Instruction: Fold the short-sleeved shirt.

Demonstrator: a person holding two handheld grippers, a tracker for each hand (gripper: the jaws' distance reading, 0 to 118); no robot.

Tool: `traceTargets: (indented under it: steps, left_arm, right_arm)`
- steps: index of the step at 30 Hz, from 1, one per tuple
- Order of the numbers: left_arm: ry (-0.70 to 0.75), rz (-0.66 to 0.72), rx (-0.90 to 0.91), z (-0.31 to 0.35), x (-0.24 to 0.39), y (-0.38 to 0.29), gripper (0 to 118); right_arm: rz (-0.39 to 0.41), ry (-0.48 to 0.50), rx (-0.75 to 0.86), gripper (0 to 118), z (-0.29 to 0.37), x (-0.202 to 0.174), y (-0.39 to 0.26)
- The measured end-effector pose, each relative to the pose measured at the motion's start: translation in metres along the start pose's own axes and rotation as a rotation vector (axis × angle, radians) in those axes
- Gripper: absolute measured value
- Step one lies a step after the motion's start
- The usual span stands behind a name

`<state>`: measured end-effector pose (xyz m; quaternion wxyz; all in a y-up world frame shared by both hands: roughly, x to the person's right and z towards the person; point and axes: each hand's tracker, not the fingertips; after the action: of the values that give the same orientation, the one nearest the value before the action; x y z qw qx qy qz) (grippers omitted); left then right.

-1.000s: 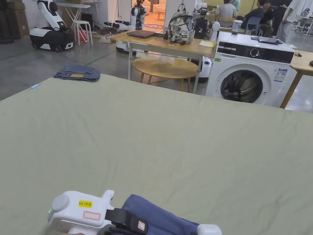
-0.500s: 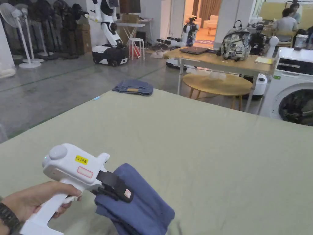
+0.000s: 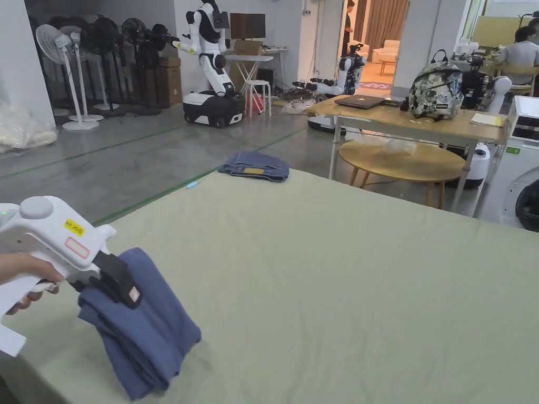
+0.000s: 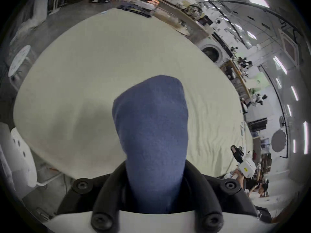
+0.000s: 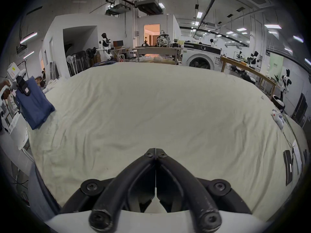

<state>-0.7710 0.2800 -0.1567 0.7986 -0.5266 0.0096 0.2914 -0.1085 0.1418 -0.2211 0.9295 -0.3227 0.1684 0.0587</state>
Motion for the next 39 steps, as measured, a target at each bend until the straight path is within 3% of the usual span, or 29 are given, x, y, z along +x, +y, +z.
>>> traceTargets:
  steps: [5, 7, 9, 13, 16, 20, 22, 24, 27, 32, 39]
  left_arm:
    - [0.081, 0.014, -0.025, -0.006, -0.004, -0.008, 16]
    - [0.137, -0.004, -0.02, -0.01, -0.015, -0.003, 29]
    - [0.228, -0.07, -0.02, -0.01, -0.01, -0.005, 50]
    - [0.466, -0.058, 0.018, 0.005, -0.036, 0.017, 51]
    - [0.464, -0.024, 0.127, 0.025, -0.035, 0.017, 51]
    - [0.444, -0.068, 0.11, 0.013, -0.025, 0.001, 50]
    - [0.44, -0.083, 0.11, -0.003, -0.022, -0.005, 42]
    - [0.442, -0.094, 0.123, -0.021, -0.007, -0.02, 18]
    - [0.44, -0.1, 0.15, -0.051, 0.014, -0.042, 0]
    - [0.376, -0.125, 0.303, -0.092, 0.038, -0.054, 0]
    - [0.295, -0.304, 0.502, -0.132, 0.154, -0.11, 0]
  right_arm:
    - [0.005, -0.01, -0.01, 0, -0.004, 0.0, -0.001]
    - [0.003, -0.009, -0.014, 0, -0.005, 0.0, -0.002]
    - [0.003, -0.01, -0.016, 0, -0.005, -0.001, -0.001]
    - [0.001, -0.009, -0.015, 0, -0.006, -0.001, -0.002]
    - [-0.006, 0.0, -0.014, 0, -0.007, -0.001, -0.002]
    - [-0.018, 0.008, -0.009, 0, -0.009, -0.001, -0.004]
    - [-0.024, 0.011, -0.008, 0, -0.007, -0.002, -0.003]
    - [-0.029, 0.014, 0.0, 0, -0.005, -0.001, -0.003]
    - [-0.038, 0.013, 0.009, 0, -0.003, 0.002, -0.003]
    - [-0.059, 0.0, 0.037, 0, 0.006, 0.012, 0.0]
    - [-0.089, -0.039, 0.079, 0, 0.016, 0.035, 0.009]
